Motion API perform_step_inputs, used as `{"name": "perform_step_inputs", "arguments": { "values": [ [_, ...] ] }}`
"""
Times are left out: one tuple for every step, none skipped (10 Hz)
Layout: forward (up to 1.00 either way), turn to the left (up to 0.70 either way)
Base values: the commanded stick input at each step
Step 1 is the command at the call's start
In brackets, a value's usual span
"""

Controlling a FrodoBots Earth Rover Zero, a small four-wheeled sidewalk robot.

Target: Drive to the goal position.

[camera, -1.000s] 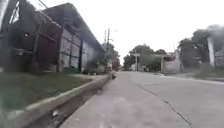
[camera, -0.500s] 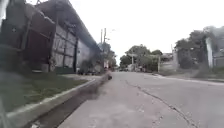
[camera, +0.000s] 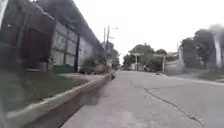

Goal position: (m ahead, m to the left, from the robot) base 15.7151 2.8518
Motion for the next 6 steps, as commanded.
{"name": "perform_step_inputs", "arguments": {
  "values": [
    [0.7,0.0],
    [0.7,-0.1],
    [0.7,-0.34],
    [0.7,-0.35],
    [0.7,-0.35],
    [0.7,-0.35]
  ]
}}
